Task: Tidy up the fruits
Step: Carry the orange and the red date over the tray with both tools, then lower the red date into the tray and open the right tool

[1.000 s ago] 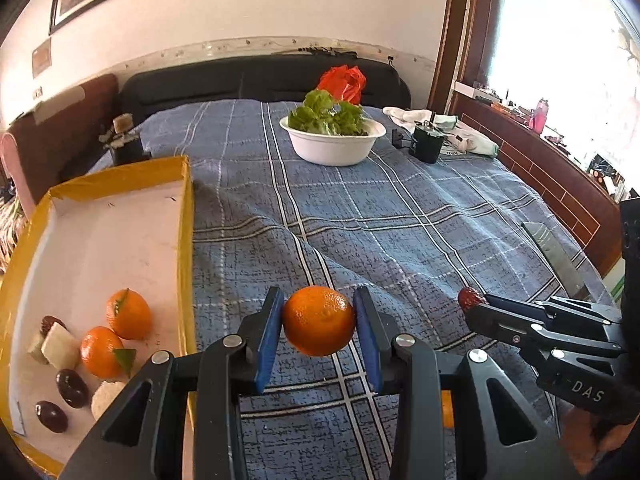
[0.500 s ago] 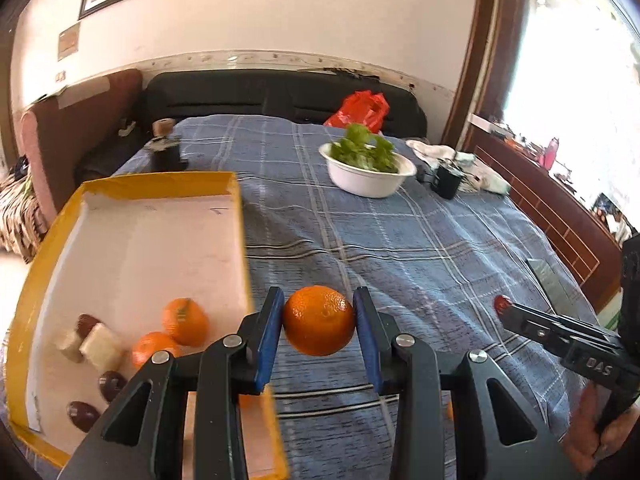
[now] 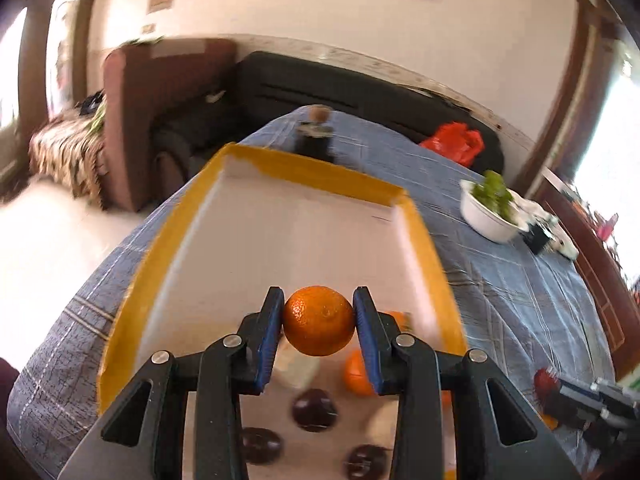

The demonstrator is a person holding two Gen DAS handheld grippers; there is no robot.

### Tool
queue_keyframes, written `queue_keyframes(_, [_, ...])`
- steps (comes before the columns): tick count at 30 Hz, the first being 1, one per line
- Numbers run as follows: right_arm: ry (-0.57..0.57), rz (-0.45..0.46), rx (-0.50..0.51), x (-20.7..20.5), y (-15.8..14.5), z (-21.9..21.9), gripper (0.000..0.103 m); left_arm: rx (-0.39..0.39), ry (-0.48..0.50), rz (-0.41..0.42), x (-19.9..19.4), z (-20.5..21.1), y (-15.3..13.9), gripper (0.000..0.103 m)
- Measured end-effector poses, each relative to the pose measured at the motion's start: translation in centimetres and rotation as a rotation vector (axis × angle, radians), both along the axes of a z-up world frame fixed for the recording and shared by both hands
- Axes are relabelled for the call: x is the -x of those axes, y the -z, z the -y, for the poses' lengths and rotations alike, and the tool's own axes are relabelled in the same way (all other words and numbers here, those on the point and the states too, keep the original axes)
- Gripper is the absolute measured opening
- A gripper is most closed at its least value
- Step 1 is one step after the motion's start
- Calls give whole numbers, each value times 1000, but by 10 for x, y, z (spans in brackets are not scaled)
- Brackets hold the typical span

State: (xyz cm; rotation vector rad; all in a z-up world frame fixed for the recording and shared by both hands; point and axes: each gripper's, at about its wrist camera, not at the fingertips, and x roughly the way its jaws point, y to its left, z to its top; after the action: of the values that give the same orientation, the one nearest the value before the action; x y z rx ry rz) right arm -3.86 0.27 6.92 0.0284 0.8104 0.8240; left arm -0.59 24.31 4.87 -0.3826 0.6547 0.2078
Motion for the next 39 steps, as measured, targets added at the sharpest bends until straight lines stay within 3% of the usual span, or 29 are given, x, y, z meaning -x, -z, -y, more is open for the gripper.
queue_keyframes(3, [-31,-8,20,-2,6,-28,23,43,-9,-22,-2,-8,7,35])
queue_keyframes(10, [-42,5,71,-8,28,-63,23,17,-4,-49,-6,-2,13,35])
queue_keyframes(26, [-27,48,97,-17,40,-64,23,-95,36,-57,-9,19,12,35])
queue_keyframes(39, [-29,90,120,-11,40,-67,23,-140,33,-61,-9,25,13,35])
